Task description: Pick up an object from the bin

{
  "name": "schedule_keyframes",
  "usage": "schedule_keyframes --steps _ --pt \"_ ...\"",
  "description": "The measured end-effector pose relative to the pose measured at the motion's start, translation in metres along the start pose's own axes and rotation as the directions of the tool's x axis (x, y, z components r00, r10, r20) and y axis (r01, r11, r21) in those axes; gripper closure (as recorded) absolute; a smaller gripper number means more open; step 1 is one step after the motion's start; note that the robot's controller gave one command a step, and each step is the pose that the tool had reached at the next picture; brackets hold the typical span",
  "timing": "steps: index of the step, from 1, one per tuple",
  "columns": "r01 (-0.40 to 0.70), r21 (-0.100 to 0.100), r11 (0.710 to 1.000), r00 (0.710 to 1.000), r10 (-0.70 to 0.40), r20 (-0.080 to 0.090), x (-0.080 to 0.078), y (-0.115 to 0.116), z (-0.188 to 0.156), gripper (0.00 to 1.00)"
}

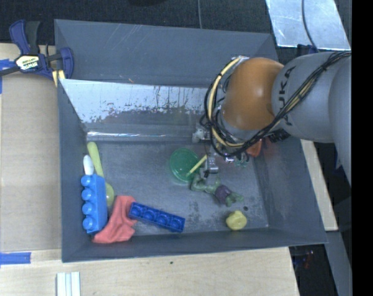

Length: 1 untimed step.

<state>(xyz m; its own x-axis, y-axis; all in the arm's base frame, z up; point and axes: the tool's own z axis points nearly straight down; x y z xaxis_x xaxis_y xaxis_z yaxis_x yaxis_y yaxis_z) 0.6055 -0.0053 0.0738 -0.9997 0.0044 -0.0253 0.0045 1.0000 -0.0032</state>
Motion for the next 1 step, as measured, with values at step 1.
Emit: schedule_keyframes --steps 1 --pt "0.084 0.004 0.996 0.996 -0.084 0.000 -0.0022 0.0038 -0.0004 1.00"
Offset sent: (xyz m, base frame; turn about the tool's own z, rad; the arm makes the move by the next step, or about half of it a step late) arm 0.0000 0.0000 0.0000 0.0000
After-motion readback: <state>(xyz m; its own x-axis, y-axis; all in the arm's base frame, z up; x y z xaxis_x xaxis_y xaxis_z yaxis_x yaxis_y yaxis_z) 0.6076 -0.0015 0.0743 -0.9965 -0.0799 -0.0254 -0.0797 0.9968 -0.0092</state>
